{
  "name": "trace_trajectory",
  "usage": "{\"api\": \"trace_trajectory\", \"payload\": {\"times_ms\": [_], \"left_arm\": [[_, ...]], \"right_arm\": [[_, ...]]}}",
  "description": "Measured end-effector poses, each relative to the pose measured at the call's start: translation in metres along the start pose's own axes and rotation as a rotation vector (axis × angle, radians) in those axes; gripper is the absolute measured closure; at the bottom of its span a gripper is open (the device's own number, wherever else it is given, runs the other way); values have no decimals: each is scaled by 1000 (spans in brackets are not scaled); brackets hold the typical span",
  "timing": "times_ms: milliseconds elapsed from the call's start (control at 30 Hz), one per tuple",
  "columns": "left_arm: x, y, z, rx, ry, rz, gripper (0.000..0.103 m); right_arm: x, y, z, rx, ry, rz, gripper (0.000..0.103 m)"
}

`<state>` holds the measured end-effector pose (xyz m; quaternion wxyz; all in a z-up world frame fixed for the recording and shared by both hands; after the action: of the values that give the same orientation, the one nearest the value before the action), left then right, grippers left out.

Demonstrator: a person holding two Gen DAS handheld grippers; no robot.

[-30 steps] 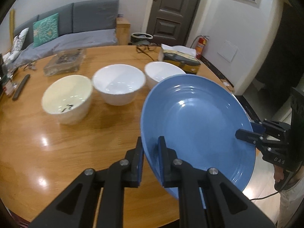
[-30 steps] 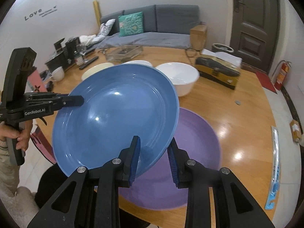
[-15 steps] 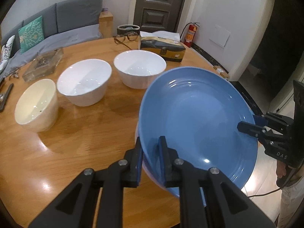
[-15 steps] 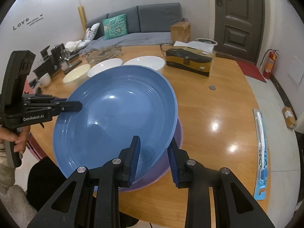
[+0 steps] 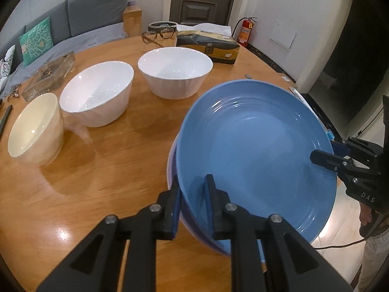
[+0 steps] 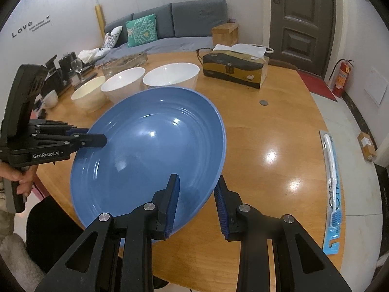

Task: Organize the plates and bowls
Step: 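Carry the blue plate onto the purple plate stack and open the left gripper, then grasp the rim of a white bowl with the left gripper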

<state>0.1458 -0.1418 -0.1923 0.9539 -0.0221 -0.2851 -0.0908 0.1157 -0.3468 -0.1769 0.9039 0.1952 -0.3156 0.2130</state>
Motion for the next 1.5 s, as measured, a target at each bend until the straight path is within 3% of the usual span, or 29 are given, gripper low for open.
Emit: {"api": "trace_trajectory", "payload": {"times_ms": [333,1267,1500], "left_arm": [[-1,7,1,7,-3,10,89],[0,20,14,3,-28,35,87],[6,51,24,34,-64,75,76]], "right_arm": [[-2,1,-9,-3,19,0,78],[-2,1,-14,-17,21,11,66],[9,3,-9,-30,2,25,64]]}}
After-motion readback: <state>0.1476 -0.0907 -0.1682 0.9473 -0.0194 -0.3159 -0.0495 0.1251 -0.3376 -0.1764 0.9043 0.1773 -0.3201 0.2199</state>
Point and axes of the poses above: each gripper's, at about its wrist camera, not at the fingertips, and z roughly against the way its jaws point, y to its left, x to its top, the point moved 6 cm from there along -z, roughly the way its jaws point, and after that the axes turned 10 degrees about x, right-handed, at the moved point
